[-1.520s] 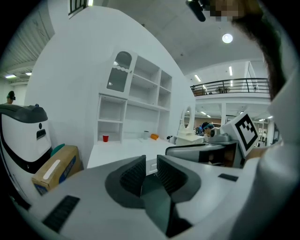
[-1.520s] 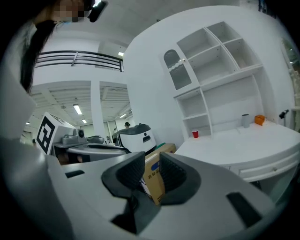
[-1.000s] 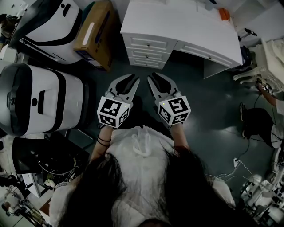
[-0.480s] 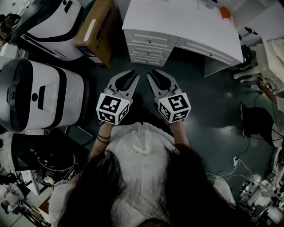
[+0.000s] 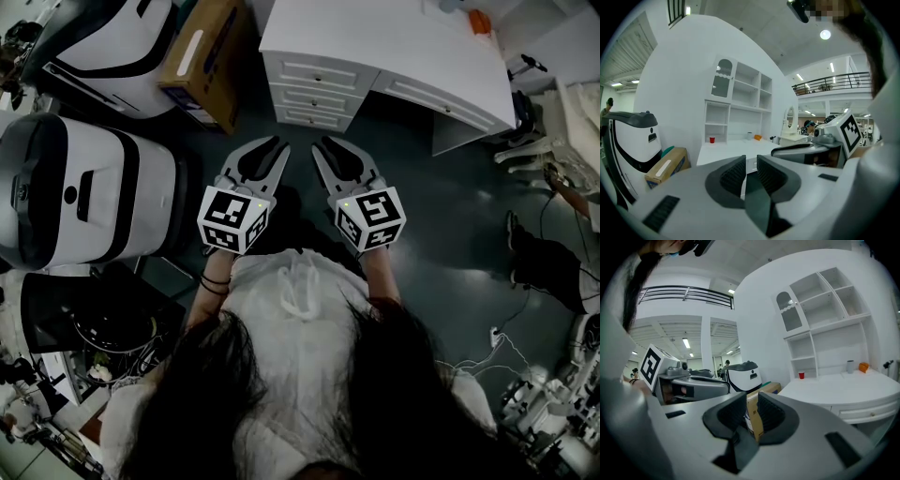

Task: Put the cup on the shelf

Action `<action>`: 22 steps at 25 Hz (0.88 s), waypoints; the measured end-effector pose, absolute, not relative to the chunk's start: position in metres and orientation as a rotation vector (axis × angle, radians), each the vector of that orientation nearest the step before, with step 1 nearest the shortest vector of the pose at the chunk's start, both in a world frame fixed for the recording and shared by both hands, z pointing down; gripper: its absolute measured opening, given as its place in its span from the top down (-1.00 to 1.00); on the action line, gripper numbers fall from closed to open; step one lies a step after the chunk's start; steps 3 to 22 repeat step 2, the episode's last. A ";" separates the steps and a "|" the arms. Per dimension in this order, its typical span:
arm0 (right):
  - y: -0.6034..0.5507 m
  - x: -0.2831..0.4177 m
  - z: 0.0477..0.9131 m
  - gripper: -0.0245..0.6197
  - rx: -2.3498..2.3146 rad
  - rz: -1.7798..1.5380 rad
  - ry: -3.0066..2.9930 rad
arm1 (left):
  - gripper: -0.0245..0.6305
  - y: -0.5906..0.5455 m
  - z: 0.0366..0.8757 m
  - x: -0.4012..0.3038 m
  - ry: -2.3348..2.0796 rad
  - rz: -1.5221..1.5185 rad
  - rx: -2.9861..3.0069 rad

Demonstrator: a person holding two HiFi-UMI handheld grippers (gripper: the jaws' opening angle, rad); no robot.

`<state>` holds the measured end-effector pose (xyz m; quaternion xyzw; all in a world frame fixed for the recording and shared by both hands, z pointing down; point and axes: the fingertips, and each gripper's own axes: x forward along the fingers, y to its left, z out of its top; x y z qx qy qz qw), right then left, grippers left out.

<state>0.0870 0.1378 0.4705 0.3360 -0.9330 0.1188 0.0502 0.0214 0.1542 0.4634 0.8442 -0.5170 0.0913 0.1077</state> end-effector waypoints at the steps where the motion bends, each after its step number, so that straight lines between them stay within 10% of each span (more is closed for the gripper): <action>1: 0.137 0.087 0.470 0.66 1.025 0.359 -2.842 | 0.67 0.153 0.463 0.019 -1.529 0.267 2.483; 22: 0.136 0.087 0.469 0.66 1.027 0.356 -2.843 | 0.68 0.152 0.462 0.016 -1.538 0.266 2.481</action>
